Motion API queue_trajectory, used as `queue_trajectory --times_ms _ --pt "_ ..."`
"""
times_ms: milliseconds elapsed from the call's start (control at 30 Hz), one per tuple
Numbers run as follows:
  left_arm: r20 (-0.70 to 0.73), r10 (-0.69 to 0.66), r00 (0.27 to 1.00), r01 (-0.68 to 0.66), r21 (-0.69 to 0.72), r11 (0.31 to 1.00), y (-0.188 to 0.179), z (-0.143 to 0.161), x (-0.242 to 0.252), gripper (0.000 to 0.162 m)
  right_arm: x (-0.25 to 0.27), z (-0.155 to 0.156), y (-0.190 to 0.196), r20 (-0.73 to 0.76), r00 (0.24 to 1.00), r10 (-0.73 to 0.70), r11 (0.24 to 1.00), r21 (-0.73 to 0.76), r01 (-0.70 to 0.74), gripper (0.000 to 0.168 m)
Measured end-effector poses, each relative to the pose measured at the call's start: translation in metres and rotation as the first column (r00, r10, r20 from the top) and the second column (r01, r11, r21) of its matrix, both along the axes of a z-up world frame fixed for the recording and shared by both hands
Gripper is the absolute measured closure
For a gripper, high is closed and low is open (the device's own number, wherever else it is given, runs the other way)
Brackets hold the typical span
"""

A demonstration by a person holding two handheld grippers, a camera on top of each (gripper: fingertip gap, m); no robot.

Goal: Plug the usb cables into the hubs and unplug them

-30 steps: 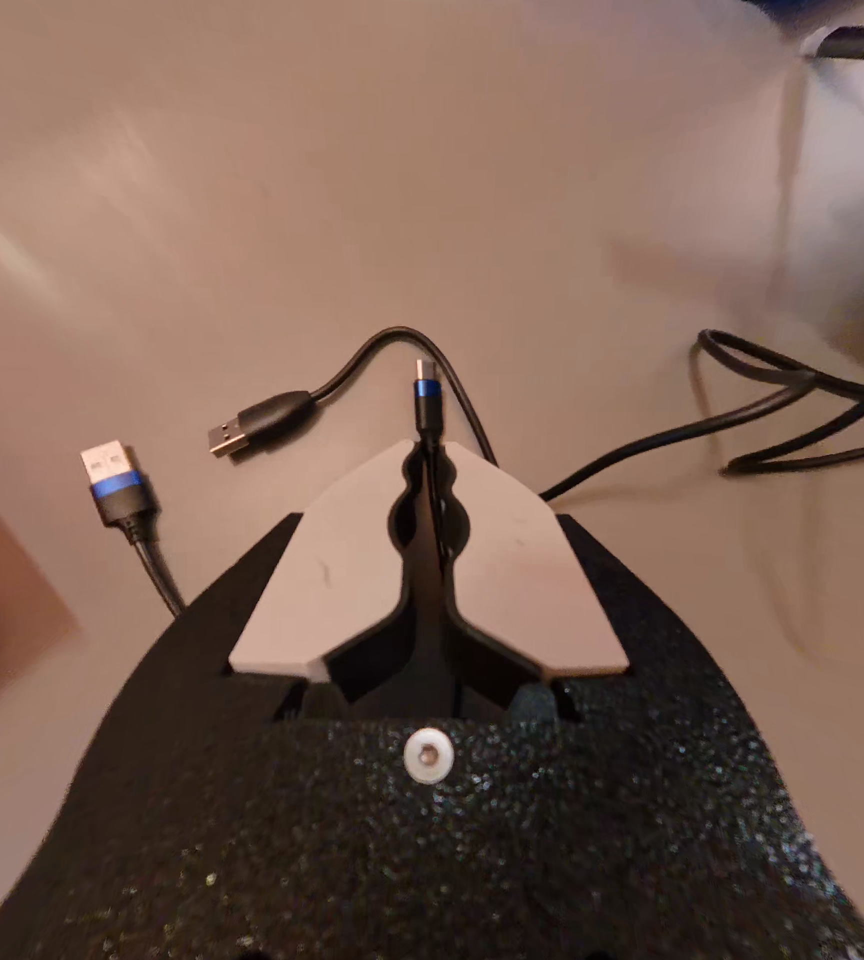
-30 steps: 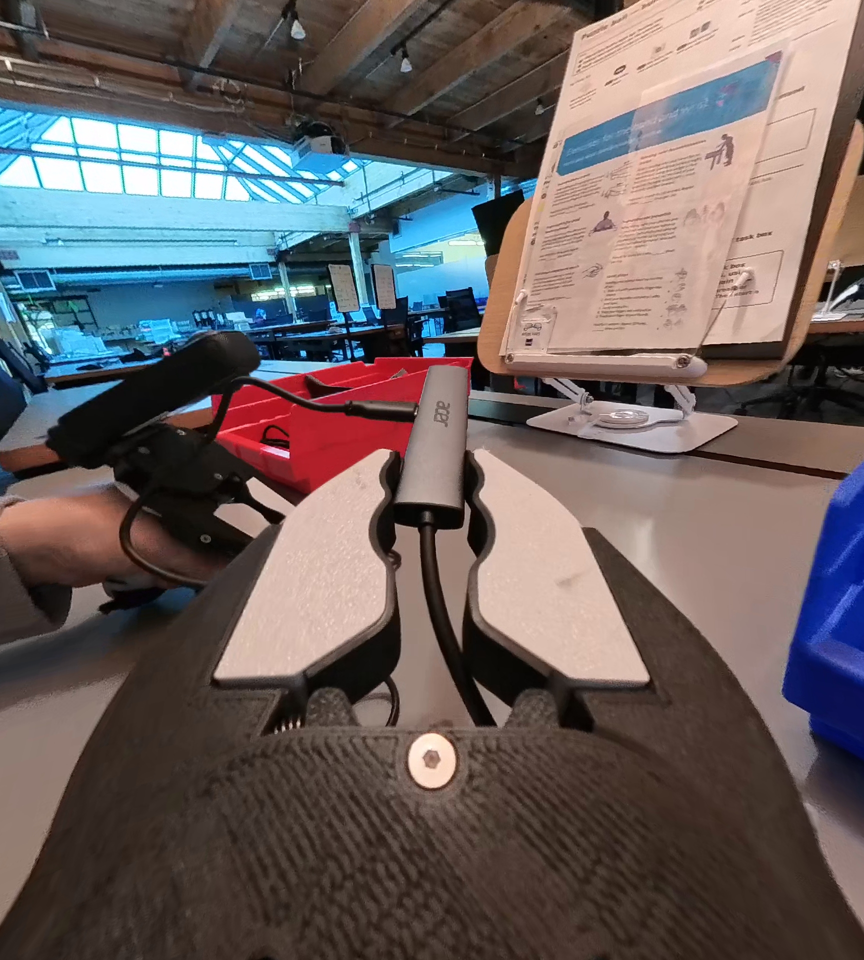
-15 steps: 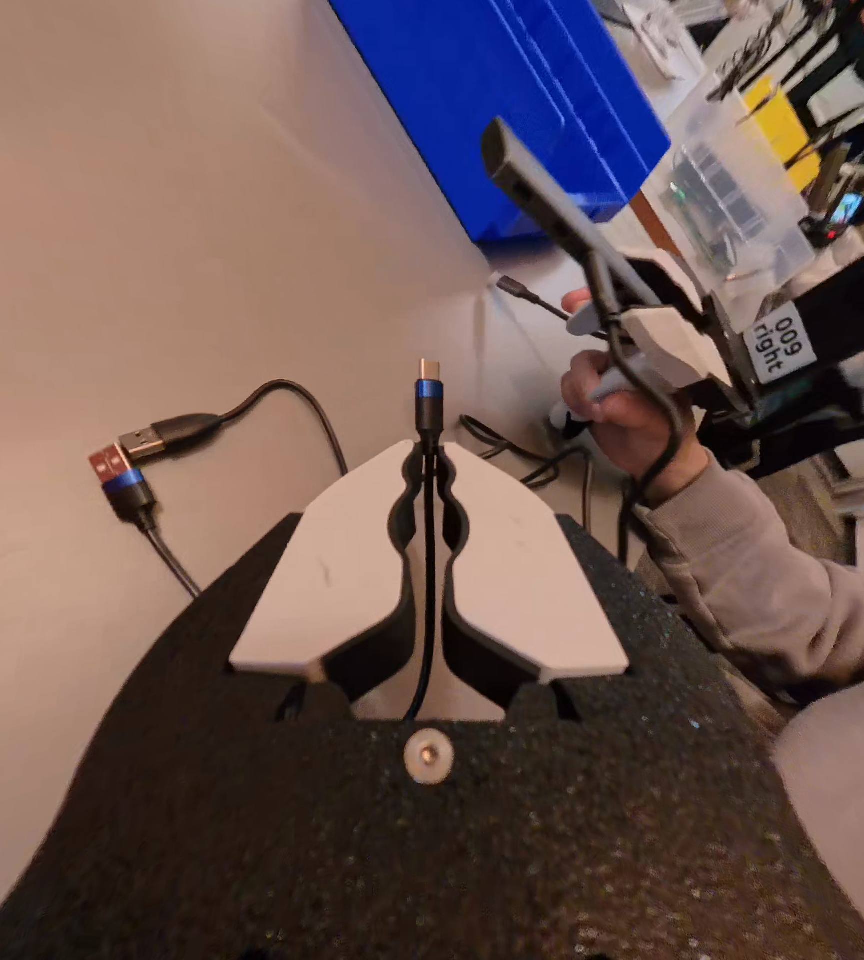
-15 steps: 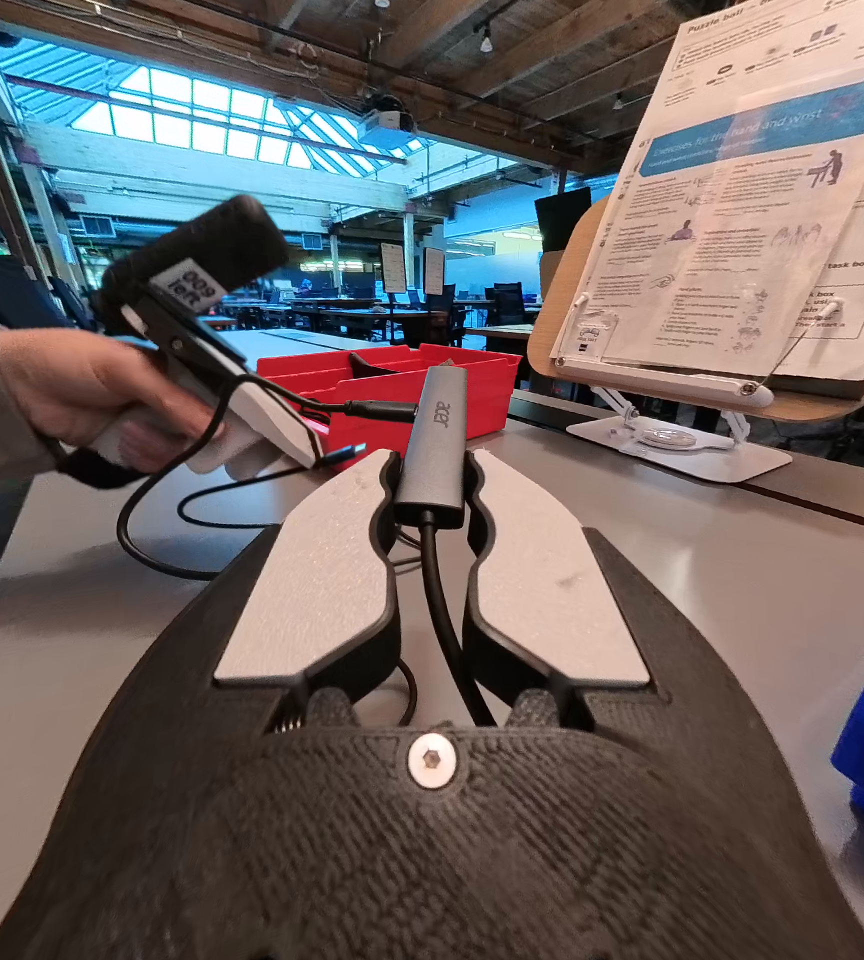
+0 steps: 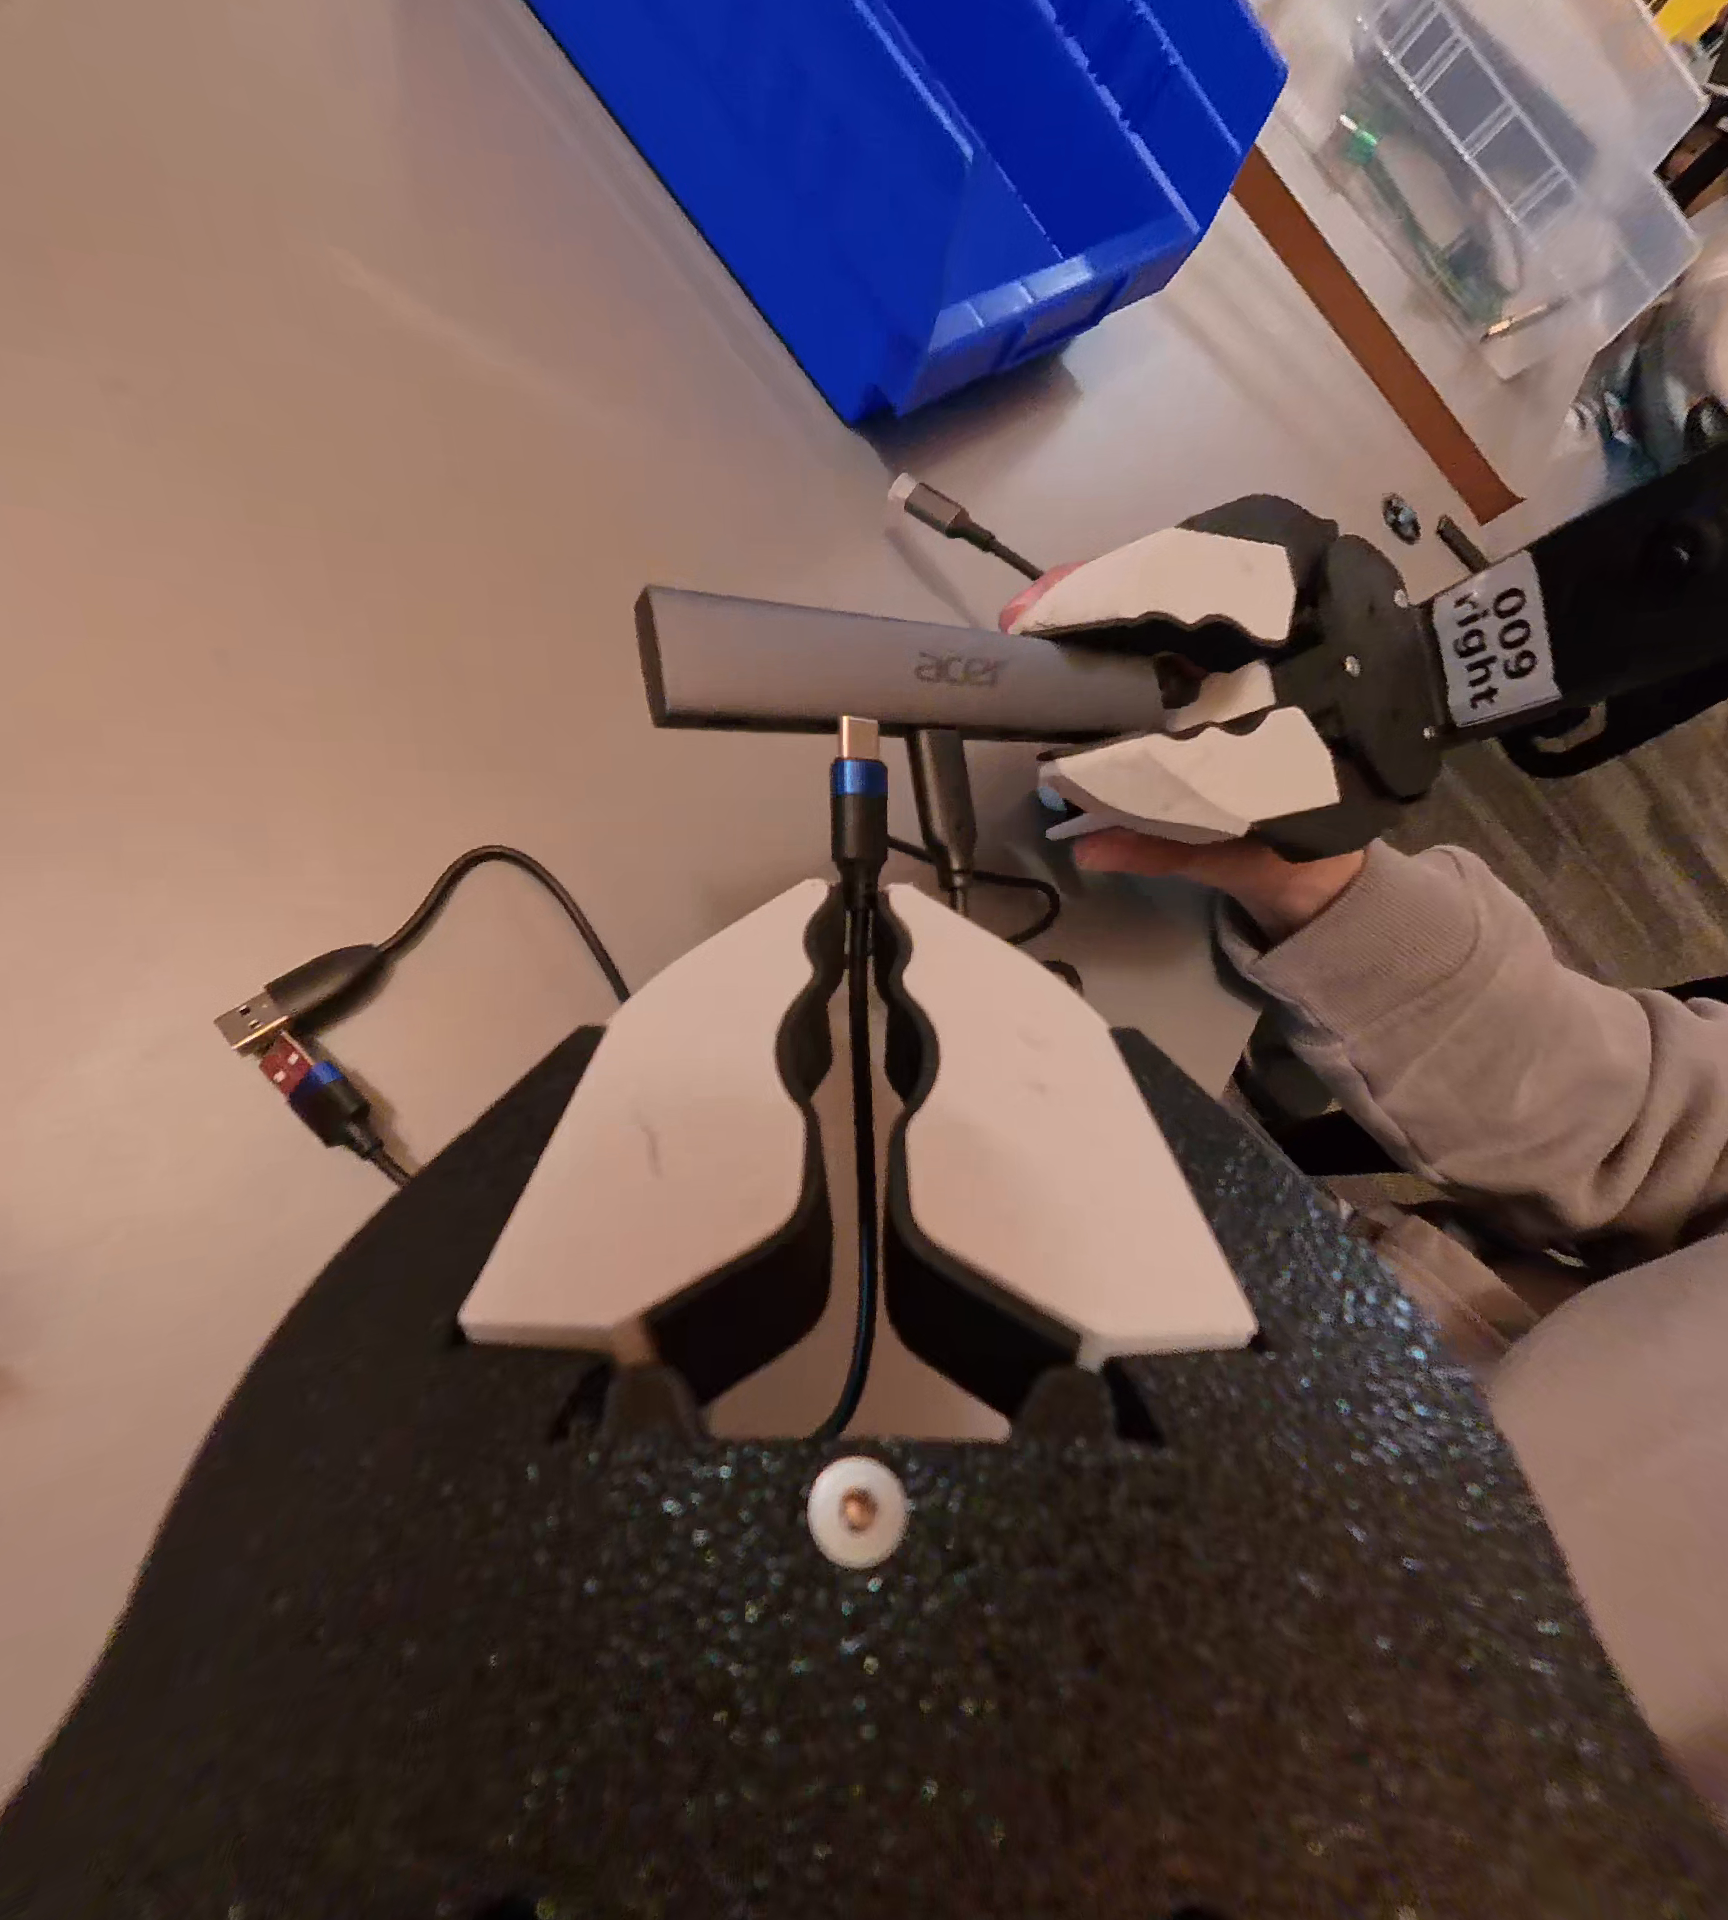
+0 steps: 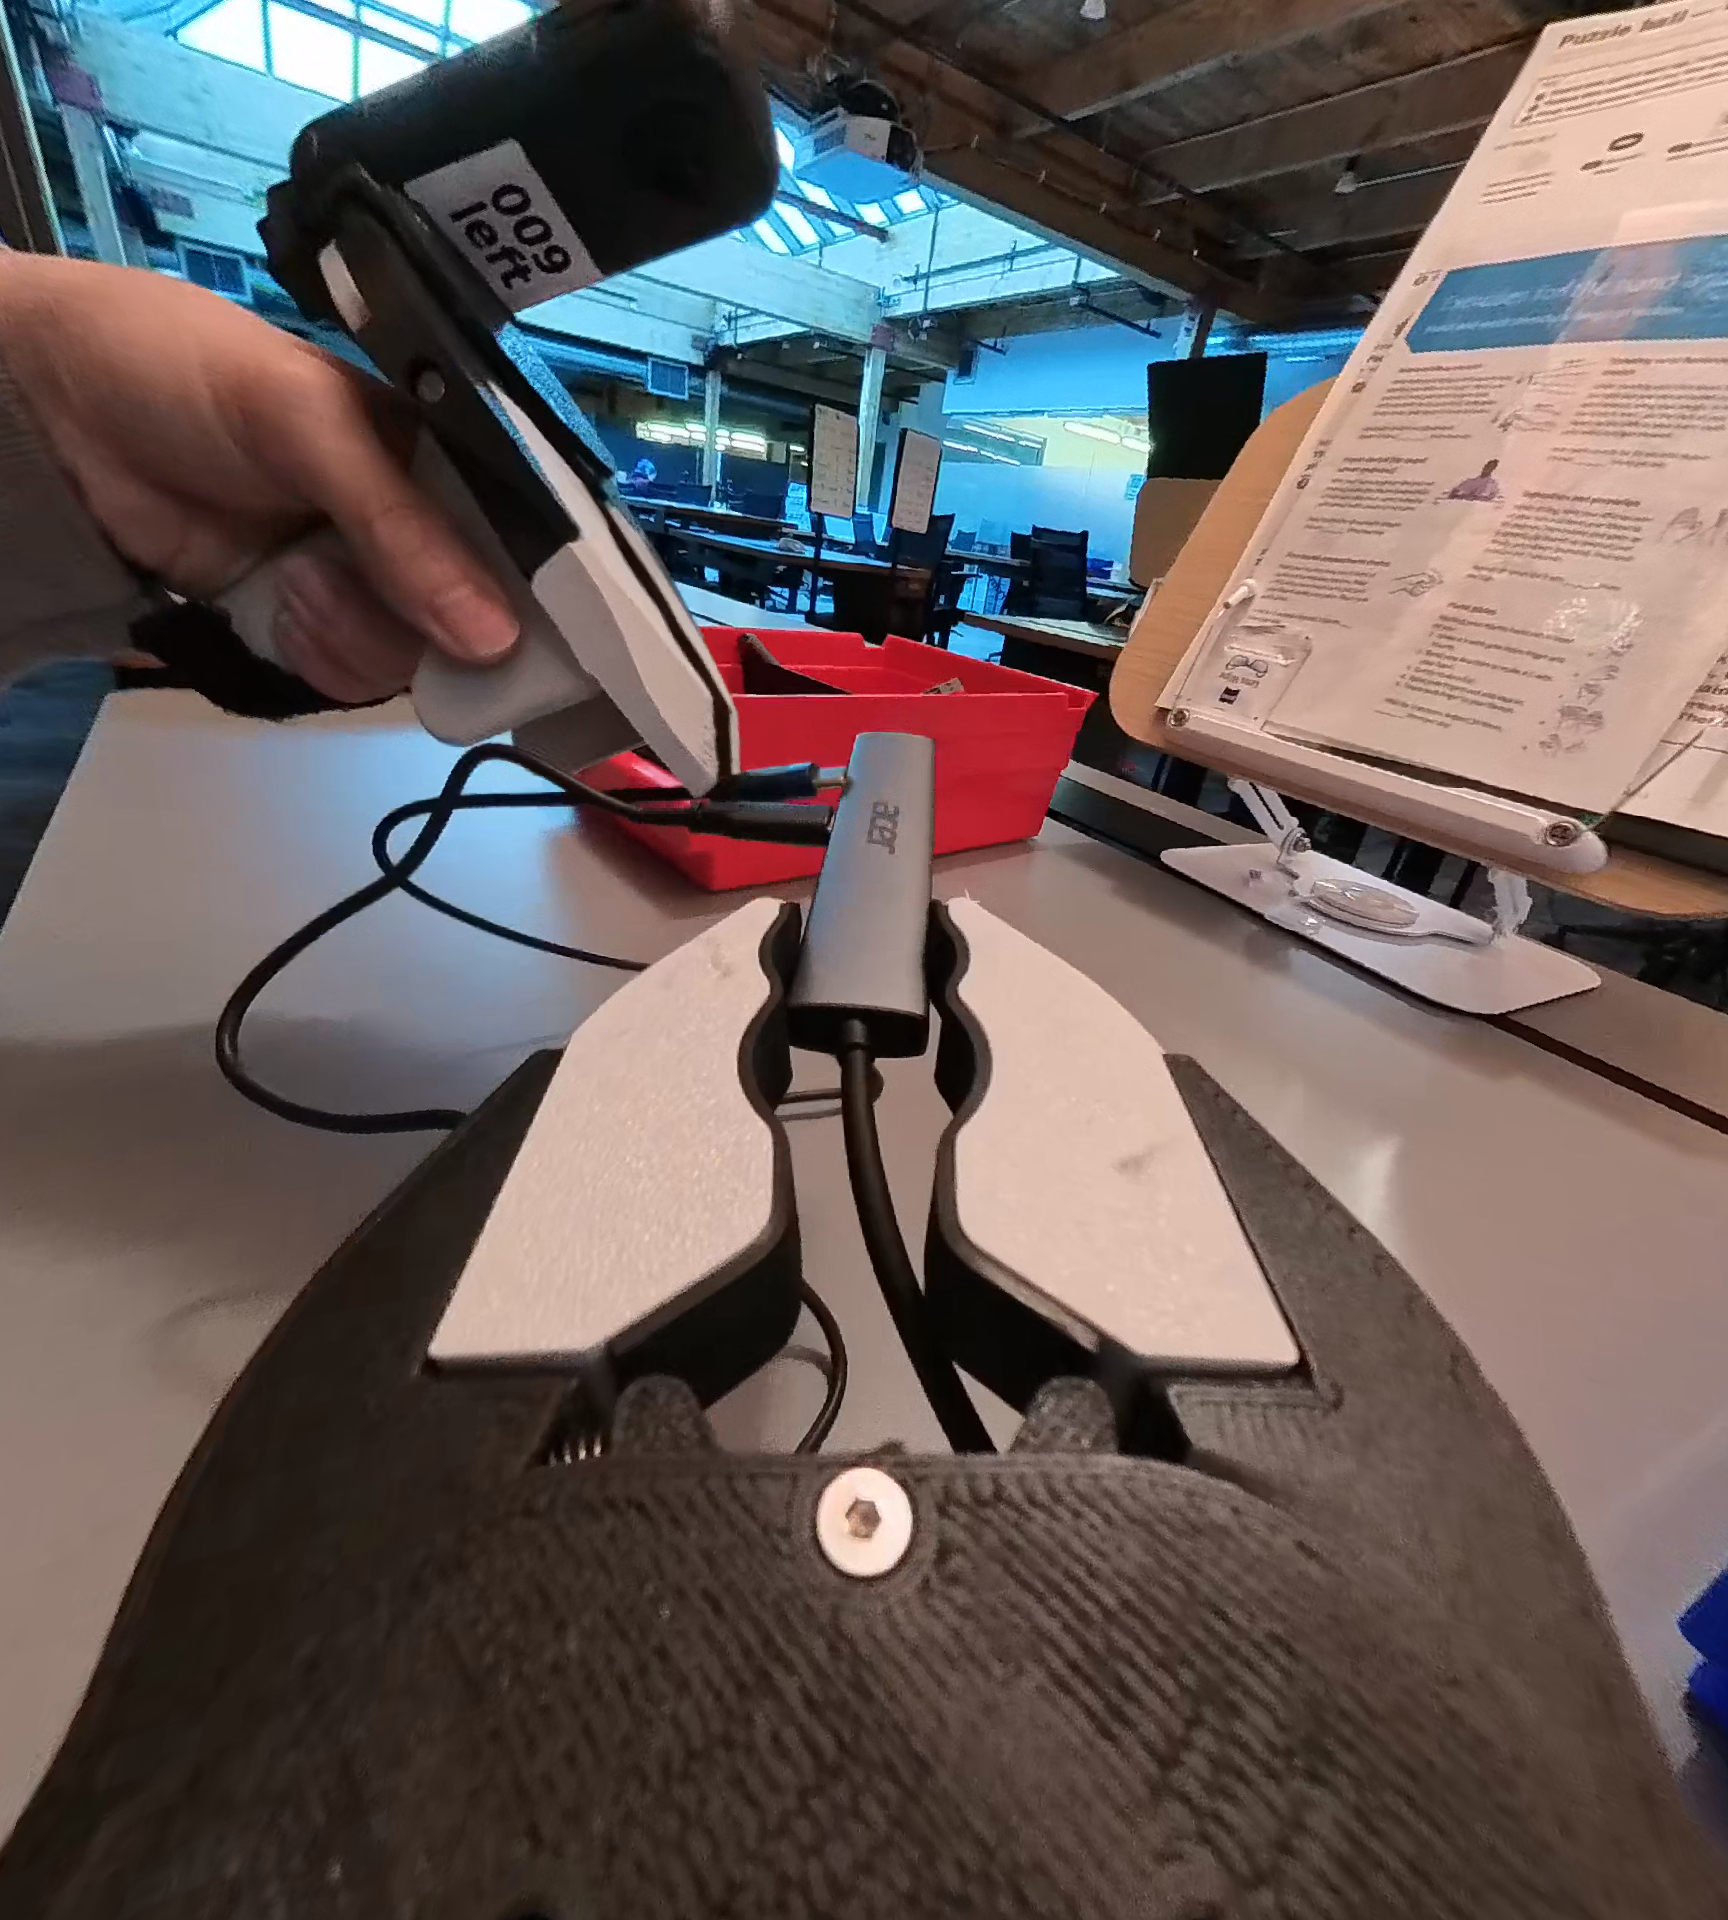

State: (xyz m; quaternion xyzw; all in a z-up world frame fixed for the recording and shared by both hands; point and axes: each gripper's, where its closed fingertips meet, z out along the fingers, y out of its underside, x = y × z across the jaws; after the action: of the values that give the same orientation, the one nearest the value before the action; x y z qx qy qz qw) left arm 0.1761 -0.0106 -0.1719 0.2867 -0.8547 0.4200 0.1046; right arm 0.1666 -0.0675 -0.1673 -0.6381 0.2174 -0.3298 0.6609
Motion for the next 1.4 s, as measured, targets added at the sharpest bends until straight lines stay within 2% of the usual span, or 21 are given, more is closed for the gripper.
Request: queue_trajectory --times_ms 200,800,933,1000,1100,1200,1400 --pt "-0.011 0.007 1.0 -0.007 0.009 1.0 0.002 -0.006 0.0 0.158 0.002 -0.004 0.004 0.01 1.0 -0.029 0.998 -0.054 0.03 0.144" --pt "-0.02 0.042 0.999 -0.042 -0.011 0.999 0.002 -0.007 0.004 0.158 0.001 -0.004 0.005 0.022 0.999 -0.027 0.998 -0.061 0.029 0.144" --pt "0.087 0.052 0.995 -0.053 0.004 0.999 -0.002 -0.008 0.01 0.158 0.004 -0.005 0.005 -0.001 0.999 -0.052 0.997 -0.056 0.052 0.143" --pt "0.197 0.045 0.979 -0.046 -0.001 0.999 -0.007 -0.007 0.013 0.158 0.006 -0.002 0.0 -0.012 0.998 -0.069 0.997 -0.02 0.069 0.144" --pt "0.386 0.062 0.92 -0.027 -0.094 0.995 -0.016 0.007 0.017 0.157 0.008 0.004 -0.011 -0.025 0.997 -0.078 0.995 0.068 0.079 0.144" --pt "0.526 0.082 0.846 -0.028 -0.11 0.994 -0.021 0.01 0.021 0.15 0.008 0.008 -0.018 -0.032 0.997 -0.074 0.989 0.126 0.077 0.144" --pt "0.569 0.066 0.82 -0.032 -0.07 0.997 -0.023 0.005 0.018 0.151 0.008 0.009 -0.019 -0.029 0.997 -0.07 0.987 0.139 0.074 0.144"
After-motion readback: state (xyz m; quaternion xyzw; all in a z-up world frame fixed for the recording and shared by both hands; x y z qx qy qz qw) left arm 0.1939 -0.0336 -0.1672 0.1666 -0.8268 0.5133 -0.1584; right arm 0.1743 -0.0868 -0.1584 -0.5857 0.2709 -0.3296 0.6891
